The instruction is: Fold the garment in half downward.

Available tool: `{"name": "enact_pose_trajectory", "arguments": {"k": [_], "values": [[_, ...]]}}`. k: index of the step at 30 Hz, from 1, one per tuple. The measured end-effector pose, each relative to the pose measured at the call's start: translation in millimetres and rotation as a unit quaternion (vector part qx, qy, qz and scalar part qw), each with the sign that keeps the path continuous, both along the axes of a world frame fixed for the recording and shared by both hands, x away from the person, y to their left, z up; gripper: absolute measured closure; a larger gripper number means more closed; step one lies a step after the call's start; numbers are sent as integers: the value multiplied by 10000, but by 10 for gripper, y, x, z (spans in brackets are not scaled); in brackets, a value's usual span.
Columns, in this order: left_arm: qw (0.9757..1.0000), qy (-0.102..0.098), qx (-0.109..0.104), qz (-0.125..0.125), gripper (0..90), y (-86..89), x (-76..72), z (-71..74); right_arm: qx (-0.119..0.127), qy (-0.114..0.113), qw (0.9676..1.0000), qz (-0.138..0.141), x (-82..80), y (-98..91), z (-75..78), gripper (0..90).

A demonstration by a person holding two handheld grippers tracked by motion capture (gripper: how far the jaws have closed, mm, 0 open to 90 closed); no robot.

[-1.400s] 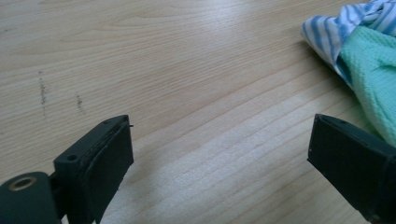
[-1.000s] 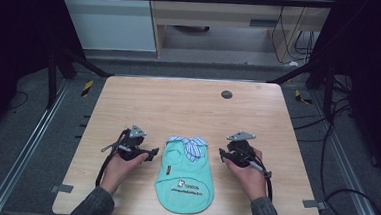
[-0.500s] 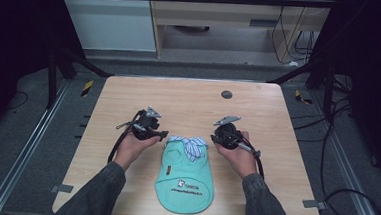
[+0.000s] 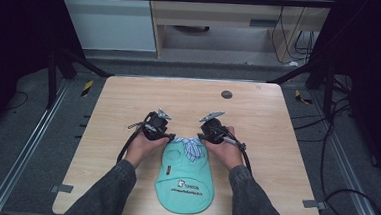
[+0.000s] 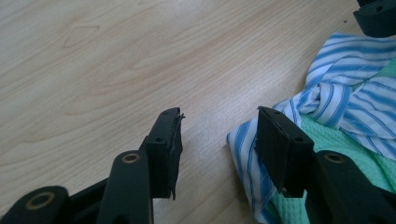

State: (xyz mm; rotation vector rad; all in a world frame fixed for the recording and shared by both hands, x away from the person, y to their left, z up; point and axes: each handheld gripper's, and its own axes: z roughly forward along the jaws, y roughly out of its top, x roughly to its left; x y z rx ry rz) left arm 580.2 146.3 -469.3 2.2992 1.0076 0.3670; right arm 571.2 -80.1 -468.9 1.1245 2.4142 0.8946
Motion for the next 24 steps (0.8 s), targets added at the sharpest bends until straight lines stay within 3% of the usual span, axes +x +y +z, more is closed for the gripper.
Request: {"name": "enact_pose_trajectory", "arguments": {"k": [5, 10, 15, 17, 24], "values": [[9999, 133, -97, -36, 473, -7, -24, -28, -60, 158, 9998, 79, 7, 56, -49, 664], [9997, 182, 82, -123, 497, -53, -40, -69, -141, 259, 9996, 34, 28, 68, -98, 635], [9997, 201, 85, -111, 499, -61, -35, -98, -117, 356, 9993, -26, 35, 58, -118, 587], [9996, 237, 60, -111, 495, -54, -33, -117, -94, 414, 9991, -25, 28, 47, -129, 545], [9995, 253, -118, -163, 481, -31, -24, -157, -13, 587, 9983, -48, 17, 40, -163, 566]]}}
